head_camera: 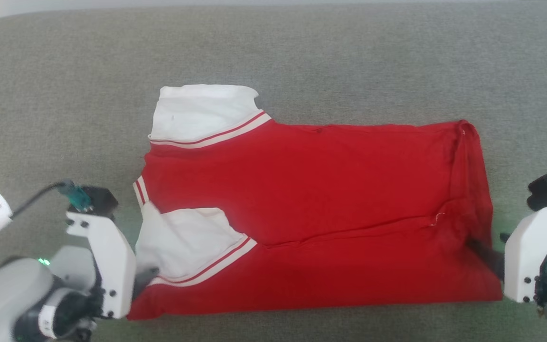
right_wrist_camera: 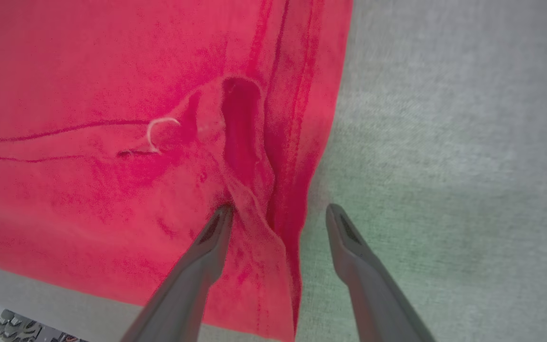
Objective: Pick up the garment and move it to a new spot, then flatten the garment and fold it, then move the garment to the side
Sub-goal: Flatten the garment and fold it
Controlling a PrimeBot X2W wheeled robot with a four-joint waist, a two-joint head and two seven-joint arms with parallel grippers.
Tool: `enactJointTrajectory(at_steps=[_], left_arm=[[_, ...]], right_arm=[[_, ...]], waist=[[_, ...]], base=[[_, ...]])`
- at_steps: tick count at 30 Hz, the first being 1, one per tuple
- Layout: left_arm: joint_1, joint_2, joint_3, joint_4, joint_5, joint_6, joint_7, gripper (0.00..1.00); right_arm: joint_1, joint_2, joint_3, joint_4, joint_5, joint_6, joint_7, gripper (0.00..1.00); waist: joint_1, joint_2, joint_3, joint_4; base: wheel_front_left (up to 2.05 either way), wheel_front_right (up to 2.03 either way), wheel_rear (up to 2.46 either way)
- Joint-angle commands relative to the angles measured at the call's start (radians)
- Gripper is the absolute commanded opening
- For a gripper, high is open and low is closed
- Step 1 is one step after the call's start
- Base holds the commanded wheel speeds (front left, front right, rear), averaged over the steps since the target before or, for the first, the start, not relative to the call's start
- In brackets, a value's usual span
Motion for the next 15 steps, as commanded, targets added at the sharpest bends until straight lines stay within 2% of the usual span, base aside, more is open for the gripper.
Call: enactJointTrajectory(at_steps=[1,7,11,15], left_arm=[[-0.020,0.020,0.011,-0.026,0.013,0.014,0.006,1.00],[-0.095,0.101,0.066,-0.095,0.041,0.027,0.022,1.00],[-0.169,0.117,0.090,-0.057,0.078,-0.010,0.024,1.00],[-0.250,0.099,0.107,0.036,0.108,-0.065,0.027,1.00]], right_arm=[[-0.013,-0.004,-0.004,-0.018,0.008,-0.001,-0.022,1.00],[-0.058,0.018,-0.005,-0.086,0.002,-0.001,-0.186,1.00],[-0.114,0.036,0.032,-0.098,-0.022,-0.001,-0.345,1.00],[-0.173,0.058,0.092,-0.085,-0.061,-0.001,-0.497,1.00]], waist=[[0.0000,0.0000,-0.003,-0.006],[0.0000,0.0000,0.004,-0.049],[0.0000,0.0000,0.019,-0.100],[0.0000,0.0000,0.038,-0.161]], base=[[0.00,0.00,0.00],[0.00,0.00,0.00],[0.00,0.00,0.00],[0.00,0.00,0.00]])
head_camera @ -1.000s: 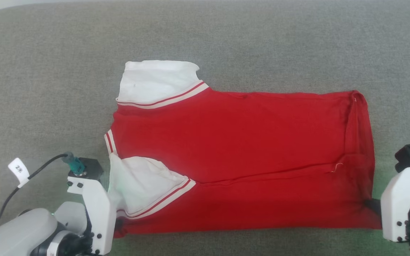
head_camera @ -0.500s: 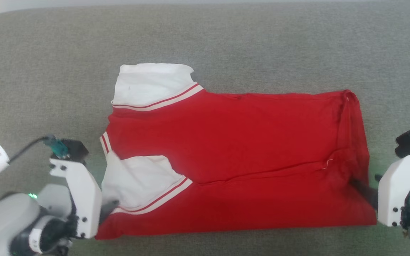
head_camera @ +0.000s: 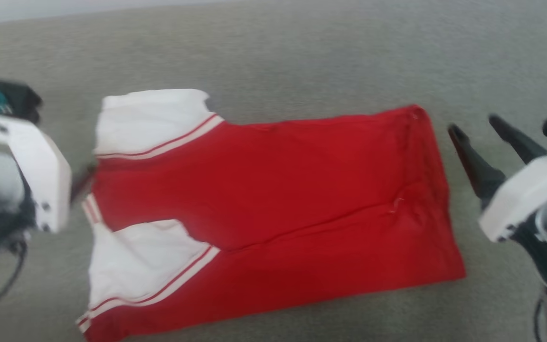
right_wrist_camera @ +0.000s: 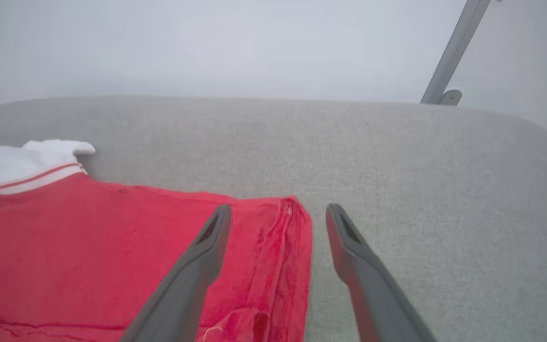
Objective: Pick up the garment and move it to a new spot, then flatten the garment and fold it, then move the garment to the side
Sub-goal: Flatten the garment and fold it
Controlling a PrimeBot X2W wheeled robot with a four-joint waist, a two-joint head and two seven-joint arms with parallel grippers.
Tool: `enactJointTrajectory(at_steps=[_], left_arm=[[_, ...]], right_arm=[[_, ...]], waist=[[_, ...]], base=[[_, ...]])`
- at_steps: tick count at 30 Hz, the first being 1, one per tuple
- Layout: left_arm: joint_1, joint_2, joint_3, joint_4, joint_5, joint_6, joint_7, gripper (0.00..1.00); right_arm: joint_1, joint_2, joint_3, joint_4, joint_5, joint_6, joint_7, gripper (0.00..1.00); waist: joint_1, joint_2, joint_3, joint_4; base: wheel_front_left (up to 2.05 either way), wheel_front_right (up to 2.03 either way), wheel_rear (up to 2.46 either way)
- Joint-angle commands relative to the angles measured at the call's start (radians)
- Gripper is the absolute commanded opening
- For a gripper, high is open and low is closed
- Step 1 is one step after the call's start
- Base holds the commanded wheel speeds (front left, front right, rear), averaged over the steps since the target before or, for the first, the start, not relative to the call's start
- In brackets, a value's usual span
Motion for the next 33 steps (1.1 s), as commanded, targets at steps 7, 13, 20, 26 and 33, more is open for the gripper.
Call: enactJointTrajectory(at_steps=[7,13,20,26,33], left_arm=[[-0.157,-0.069,0.011,0.246,0.061,-0.127,0.009,1.00],[-0.240,-0.106,-0.008,0.412,0.088,-0.195,0.047,1.00],[-0.293,-0.158,-0.039,0.595,0.084,-0.223,0.147,1.00],[-0.283,-0.190,-0.076,0.715,0.078,-0.206,0.234,1.00],[-0.278,-0.240,-0.096,0.743,0.046,-0.227,0.298,0.00]], right_arm=[[-0.090,0.061,0.093,0.086,-0.032,-0.001,-0.214,1.00],[-0.111,0.076,0.128,0.148,-0.030,-0.001,-0.259,1.00],[-0.126,0.066,0.159,0.192,-0.013,-0.001,-0.259,1.00],[-0.143,0.046,0.176,0.198,0.006,-0.001,-0.226,1.00],[-0.178,0.032,0.187,0.217,0.032,-0.001,-0.141,1.00]], waist=[[0.0000,0.0000,0.064,-0.140],[0.0000,0.0000,0.095,-0.191],[0.0000,0.0000,0.121,-0.223],[0.0000,0.0000,0.128,-0.219],[0.0000,0.0000,0.134,-0.190]], base=[[0.00,0.00,0.00],[0.00,0.00,0.00],[0.00,0.00,0.00],[0.00,0.00,0.00],[0.00,0.00,0.00]])
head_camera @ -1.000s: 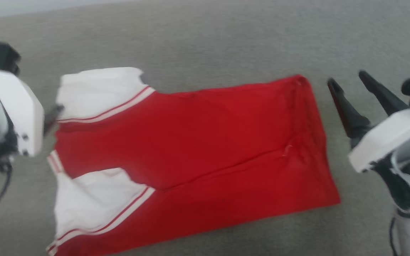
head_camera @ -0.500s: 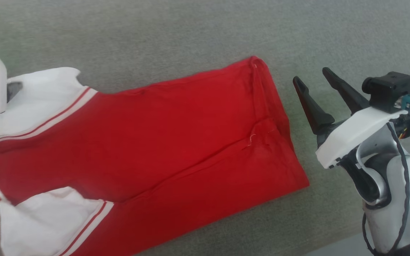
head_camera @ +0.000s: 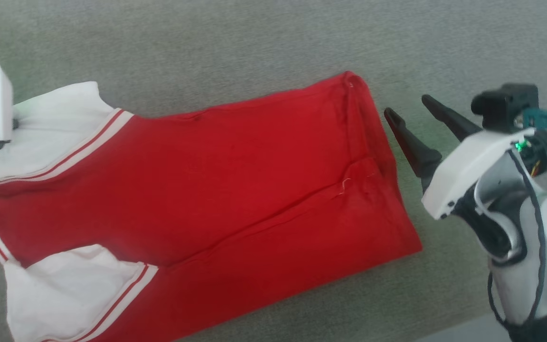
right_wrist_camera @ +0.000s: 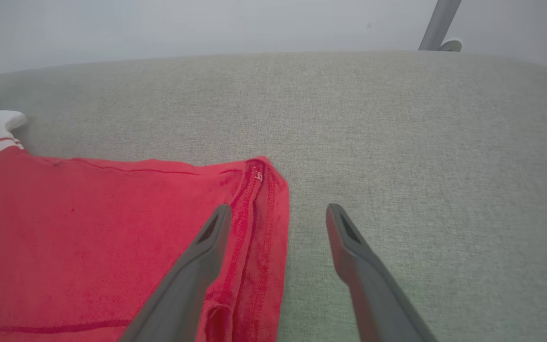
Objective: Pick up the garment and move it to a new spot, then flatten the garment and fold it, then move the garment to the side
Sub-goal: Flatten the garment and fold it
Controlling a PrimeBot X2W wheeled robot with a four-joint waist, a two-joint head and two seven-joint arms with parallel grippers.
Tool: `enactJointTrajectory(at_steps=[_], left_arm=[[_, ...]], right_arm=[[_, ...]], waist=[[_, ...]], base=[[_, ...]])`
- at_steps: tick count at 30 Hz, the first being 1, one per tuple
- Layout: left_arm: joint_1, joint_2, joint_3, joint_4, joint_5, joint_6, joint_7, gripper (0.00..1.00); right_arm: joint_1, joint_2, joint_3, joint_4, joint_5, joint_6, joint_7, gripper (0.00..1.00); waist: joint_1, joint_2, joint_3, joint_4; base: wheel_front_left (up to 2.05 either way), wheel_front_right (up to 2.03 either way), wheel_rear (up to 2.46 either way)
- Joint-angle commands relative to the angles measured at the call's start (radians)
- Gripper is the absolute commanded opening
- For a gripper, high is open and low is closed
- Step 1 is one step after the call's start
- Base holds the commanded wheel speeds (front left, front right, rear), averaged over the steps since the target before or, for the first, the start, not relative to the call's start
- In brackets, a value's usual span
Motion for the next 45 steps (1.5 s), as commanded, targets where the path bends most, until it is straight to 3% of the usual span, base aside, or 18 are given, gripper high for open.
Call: enactJointTrajectory(at_steps=[1,13,20,21,22,28,36,42,45], left_arm=[[0.044,-0.021,-0.030,0.021,-0.010,-0.005,0.003,0.00],[-0.037,-0.131,-0.022,0.025,0.018,-0.033,-0.065,0.00],[-0.061,-0.176,-0.023,0.056,0.025,-0.062,-0.097,0.00],[-0.063,-0.184,-0.021,0.064,0.023,-0.068,-0.104,0.00],[-0.065,-0.193,-0.020,0.071,0.021,-0.071,-0.112,0.00],[-0.082,-0.223,-0.004,0.117,0.016,-0.090,-0.160,0.00],[-0.125,-0.241,-0.004,0.081,0.020,-0.116,-0.156,0.00],[-0.095,-0.214,-0.021,-0.040,0.033,-0.087,-0.136,0.00],[-0.056,-0.171,-0.027,-0.175,0.037,-0.039,-0.117,0.00]], right_arm=[[-0.033,0.002,0.002,0.017,0.013,0.000,0.029,1.00],[-0.227,-0.027,0.022,0.242,0.005,0.000,0.251,1.00],[-0.296,-0.006,0.066,0.418,0.027,0.000,0.385,1.00],[-0.305,-0.005,0.077,0.440,0.032,0.000,0.401,0.61],[-0.312,-0.009,0.079,0.458,0.031,0.000,0.408,0.00],[-0.349,-0.036,0.077,0.493,0.045,0.000,0.436,0.00],[-0.318,-0.104,0.052,0.392,0.066,0.000,0.411,0.00],[-0.236,-0.151,0.013,0.274,0.086,0.000,0.426,0.00],[-0.170,-0.169,-0.022,0.183,0.094,0.000,0.446,0.00]], waist=[[0.0000,-0.0001,0.005,0.012],[0.0000,-0.0001,0.045,0.117],[0.0000,-0.0001,0.057,0.154],[0.0000,-0.0001,0.058,0.158],[0.0000,-0.0001,0.058,0.164],[0.0000,-0.0001,0.039,0.194],[0.0000,-0.0001,-0.013,0.238],[0.0000,-0.0001,-0.057,0.269],[0.0000,-0.0001,-0.083,0.283]], base=[[0.00,0.00,0.00],[0.00,0.00,0.00],[0.00,0.00,0.00],[0.00,0.00,0.00],[0.00,0.00,0.00],[0.00,0.00,0.00],[0.00,0.00,0.00],[0.00,0.00,0.00],[0.00,0.00,0.00]])
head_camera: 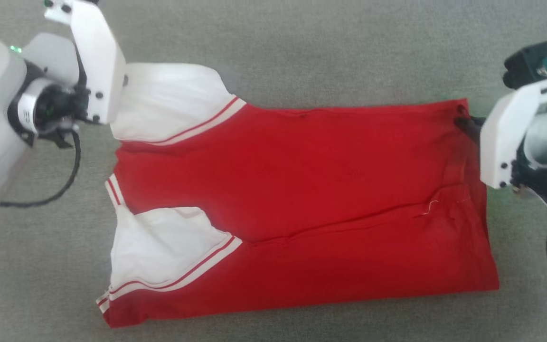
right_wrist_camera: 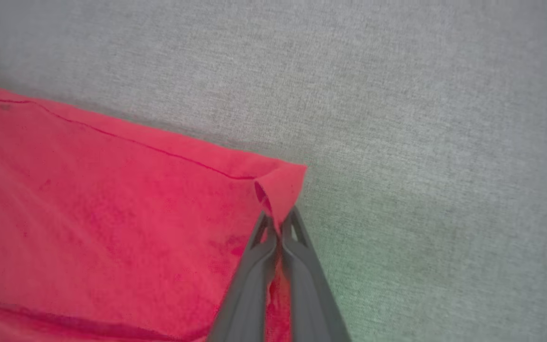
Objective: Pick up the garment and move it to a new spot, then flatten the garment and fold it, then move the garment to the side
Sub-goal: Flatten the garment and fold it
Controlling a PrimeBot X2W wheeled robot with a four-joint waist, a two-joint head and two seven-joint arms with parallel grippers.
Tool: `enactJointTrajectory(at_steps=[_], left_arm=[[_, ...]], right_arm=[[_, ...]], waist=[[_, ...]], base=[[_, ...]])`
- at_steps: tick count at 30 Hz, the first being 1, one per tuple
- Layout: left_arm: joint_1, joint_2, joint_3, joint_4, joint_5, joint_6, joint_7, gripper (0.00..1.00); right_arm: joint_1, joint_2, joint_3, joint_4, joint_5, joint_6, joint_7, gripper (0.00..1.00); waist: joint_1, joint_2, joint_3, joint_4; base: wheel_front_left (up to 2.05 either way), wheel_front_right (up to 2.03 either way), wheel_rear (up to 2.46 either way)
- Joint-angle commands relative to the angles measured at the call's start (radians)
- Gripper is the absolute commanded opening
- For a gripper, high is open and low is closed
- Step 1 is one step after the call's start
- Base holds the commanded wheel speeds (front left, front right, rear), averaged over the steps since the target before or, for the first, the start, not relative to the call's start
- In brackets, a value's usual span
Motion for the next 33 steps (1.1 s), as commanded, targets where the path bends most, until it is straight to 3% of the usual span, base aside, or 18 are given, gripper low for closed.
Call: enactJointTrajectory(at_steps=[1,12,17,22,25,27,28,29,30,31,33], left_arm=[[0.025,0.017,-0.002,-0.052,0.008,0.020,0.007,0.00],[0.220,0.229,-0.011,-0.569,-0.001,0.247,0.041,0.00],[0.335,0.301,-0.030,-0.731,-0.019,0.343,0.032,0.00],[0.430,0.318,-0.048,-0.767,-0.055,0.384,0.005,0.00],[0.479,0.291,-0.050,-0.732,-0.071,0.374,-0.041,0.00],[0.505,0.269,-0.060,-0.690,-0.079,0.340,-0.068,0.00],[0.511,0.253,-0.053,-0.661,-0.090,0.328,-0.091,0.21],[0.522,0.239,-0.048,-0.634,-0.103,0.314,-0.107,0.29],[0.529,0.232,-0.051,-0.609,-0.101,0.295,-0.122,0.48],[0.531,0.224,-0.052,-0.583,-0.096,0.281,-0.138,1.00],[0.545,0.200,-0.036,-0.546,-0.117,0.256,-0.174,1.00]], right_arm=[[0.030,-0.004,-0.018,-0.031,0.008,0.000,0.011,0.00],[0.241,-0.011,-0.128,-0.295,0.008,0.000,0.118,0.00],[0.349,0.003,-0.176,-0.354,0.021,0.000,0.158,0.00],[0.414,0.023,-0.207,-0.352,0.013,0.000,0.168,0.00],[0.432,0.046,-0.211,-0.319,0.010,0.000,0.154,0.00],[0.431,0.056,-0.197,-0.284,0.009,0.000,0.142,0.00],[0.424,0.058,-0.191,-0.269,0.005,0.000,0.132,0.05],[0.420,0.062,-0.186,-0.252,0.003,0.000,0.123,0.27],[0.415,0.062,-0.177,-0.236,0.002,0.000,0.116,0.64],[0.411,0.061,-0.169,-0.222,0.000,0.000,0.109,1.00],[0.406,0.061,-0.155,-0.202,0.005,0.000,0.097,1.00]], waist=[[0.0000,0.0000,-0.017,0.012],[0.0000,0.0000,-0.059,0.037],[0.0000,0.0000,-0.069,0.045],[0.0000,0.0000,-0.070,0.049],[0.0000,0.0000,-0.074,0.050],[0.0000,0.0000,-0.080,0.051],[0.0000,0.0000,-0.083,0.052],[0.0000,0.0000,-0.088,0.053],[0.0000,0.0000,-0.093,0.053],[0.0000,0.0000,-0.098,0.054],[0.0000,0.0000,-0.111,0.057]], base=[[0.00,0.00,0.00],[0.00,0.00,0.00],[0.00,0.00,0.00],[0.00,0.00,0.00],[0.00,0.00,0.00],[0.00,0.00,0.00],[0.00,0.00,0.00],[0.00,0.00,0.00],[0.00,0.00,0.00],[0.00,0.00,0.00],[0.00,0.00,0.00]])
